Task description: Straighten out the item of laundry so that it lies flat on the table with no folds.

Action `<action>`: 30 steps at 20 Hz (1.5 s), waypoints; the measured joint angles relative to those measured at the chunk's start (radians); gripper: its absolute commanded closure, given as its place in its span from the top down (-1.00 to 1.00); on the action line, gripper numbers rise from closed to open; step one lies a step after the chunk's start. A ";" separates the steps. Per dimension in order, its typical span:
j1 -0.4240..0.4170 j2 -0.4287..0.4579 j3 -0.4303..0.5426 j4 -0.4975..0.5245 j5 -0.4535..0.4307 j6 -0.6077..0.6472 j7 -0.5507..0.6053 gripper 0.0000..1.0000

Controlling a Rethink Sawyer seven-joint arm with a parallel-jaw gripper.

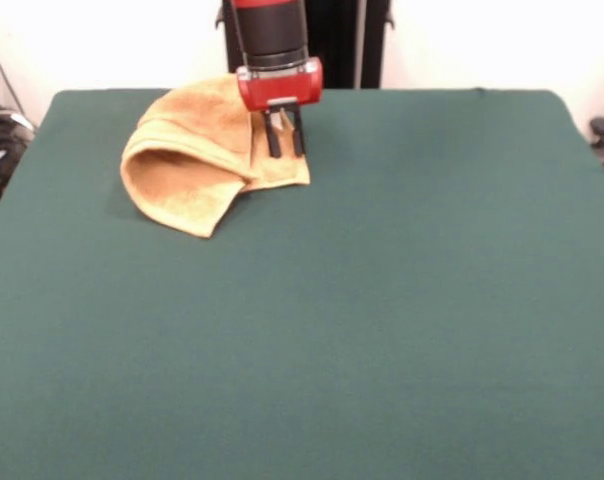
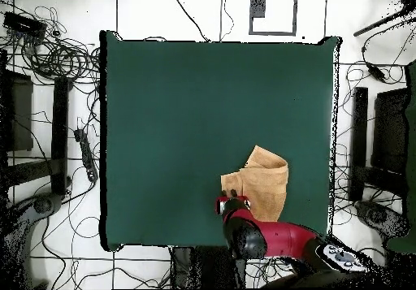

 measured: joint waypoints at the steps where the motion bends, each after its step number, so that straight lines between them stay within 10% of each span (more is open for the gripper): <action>1: 0.005 -0.001 -0.002 0.000 0.000 0.000 0.000 1.00; 11: -0.066 -0.011 0.027 0.009 -0.039 0.047 0.000 1.00; 22: -0.322 -0.098 0.105 0.035 -0.043 0.476 0.000 1.00; 30: -0.281 -0.106 0.124 0.031 -0.043 0.510 0.000 1.00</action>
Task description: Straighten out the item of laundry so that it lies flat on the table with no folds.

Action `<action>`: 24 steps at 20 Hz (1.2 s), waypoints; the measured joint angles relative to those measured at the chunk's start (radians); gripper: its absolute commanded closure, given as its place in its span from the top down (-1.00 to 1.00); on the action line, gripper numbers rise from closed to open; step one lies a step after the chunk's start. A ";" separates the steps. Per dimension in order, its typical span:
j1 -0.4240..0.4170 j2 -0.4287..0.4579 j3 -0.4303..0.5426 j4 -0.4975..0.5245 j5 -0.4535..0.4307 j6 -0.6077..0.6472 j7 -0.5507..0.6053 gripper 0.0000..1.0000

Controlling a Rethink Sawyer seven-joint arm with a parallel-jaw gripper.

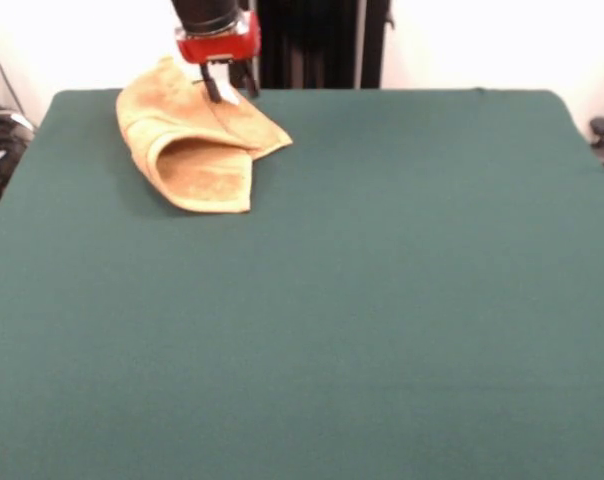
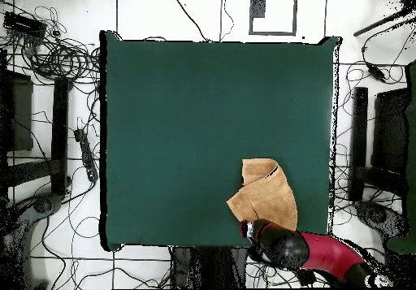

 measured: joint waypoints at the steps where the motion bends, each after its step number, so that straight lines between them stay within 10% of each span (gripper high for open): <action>1: 0.005 0.000 0.003 -0.001 0.000 0.000 0.000 1.00; 24: 0.049 0.062 0.050 -0.124 0.015 0.086 0.000 1.00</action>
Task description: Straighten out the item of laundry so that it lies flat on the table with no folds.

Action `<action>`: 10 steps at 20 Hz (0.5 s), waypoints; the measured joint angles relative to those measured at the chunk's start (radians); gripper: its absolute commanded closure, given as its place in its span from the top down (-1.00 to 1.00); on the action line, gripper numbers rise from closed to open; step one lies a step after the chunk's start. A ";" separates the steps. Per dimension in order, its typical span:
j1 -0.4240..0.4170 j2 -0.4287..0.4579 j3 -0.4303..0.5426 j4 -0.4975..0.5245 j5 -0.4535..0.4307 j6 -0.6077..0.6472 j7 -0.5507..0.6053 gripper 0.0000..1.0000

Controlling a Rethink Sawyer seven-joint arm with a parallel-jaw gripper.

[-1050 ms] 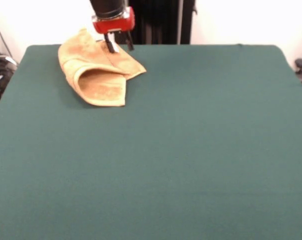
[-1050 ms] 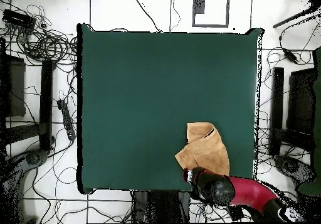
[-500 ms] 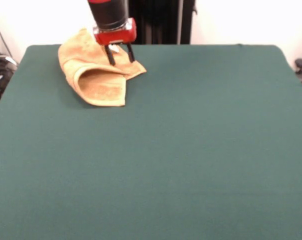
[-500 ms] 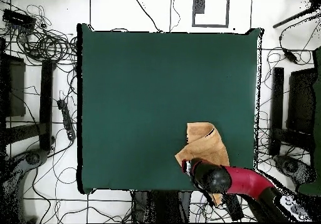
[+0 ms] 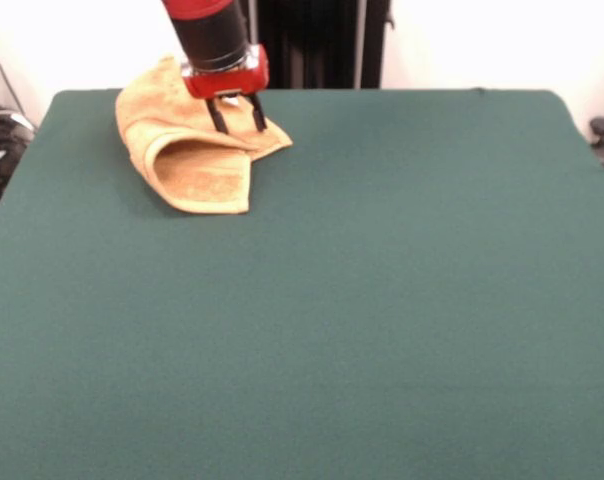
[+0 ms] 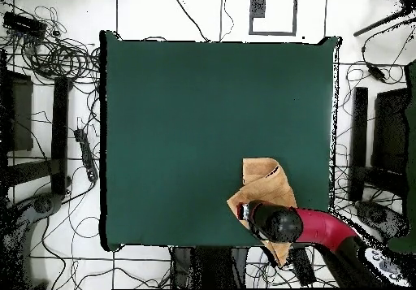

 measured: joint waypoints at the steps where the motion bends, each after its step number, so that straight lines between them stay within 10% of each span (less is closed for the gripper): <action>1: -0.001 0.001 0.001 -0.001 0.000 0.003 0.000 1.00; 10: -0.003 0.006 0.007 -0.011 0.001 0.026 0.000 1.00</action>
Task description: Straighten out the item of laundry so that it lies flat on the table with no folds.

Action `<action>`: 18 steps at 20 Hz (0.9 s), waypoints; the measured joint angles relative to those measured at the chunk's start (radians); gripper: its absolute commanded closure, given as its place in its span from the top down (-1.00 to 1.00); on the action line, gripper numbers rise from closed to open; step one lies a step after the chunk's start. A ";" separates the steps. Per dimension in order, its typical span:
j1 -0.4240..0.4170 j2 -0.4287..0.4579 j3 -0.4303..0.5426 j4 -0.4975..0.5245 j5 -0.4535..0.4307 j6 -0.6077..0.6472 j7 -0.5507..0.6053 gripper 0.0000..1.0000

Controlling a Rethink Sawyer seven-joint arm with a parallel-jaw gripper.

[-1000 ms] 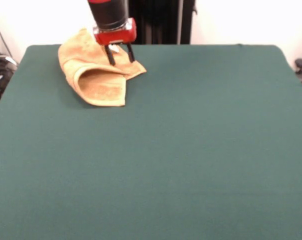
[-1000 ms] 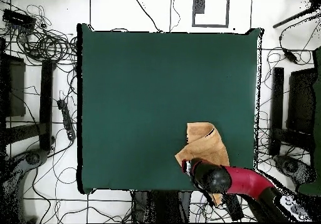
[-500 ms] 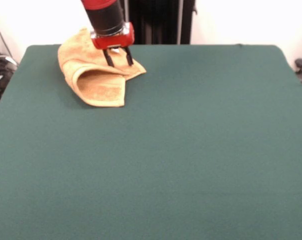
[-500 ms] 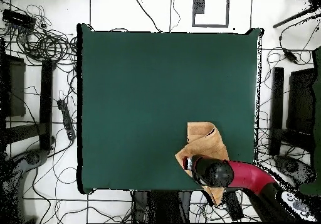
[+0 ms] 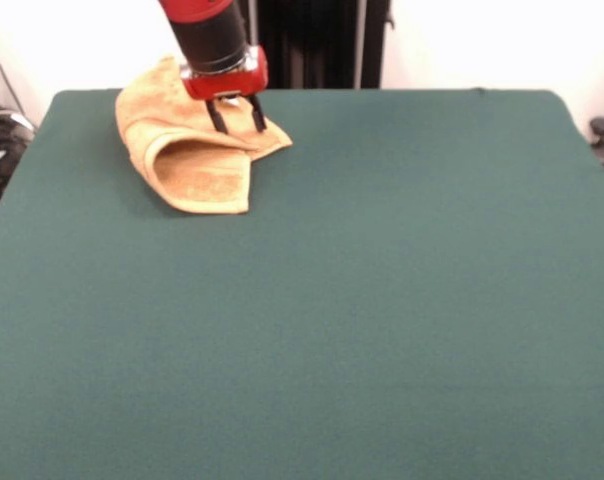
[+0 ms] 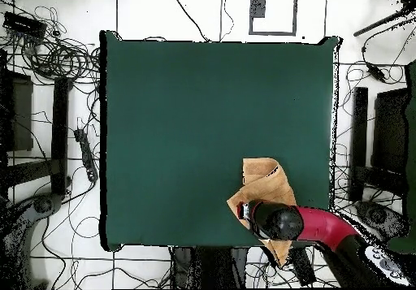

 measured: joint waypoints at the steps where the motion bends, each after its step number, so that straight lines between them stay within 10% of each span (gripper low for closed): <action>1: -0.001 0.001 0.001 -0.001 0.000 0.002 0.000 1.00; 18: -0.079 -0.059 0.079 -0.013 0.062 0.116 0.000 1.00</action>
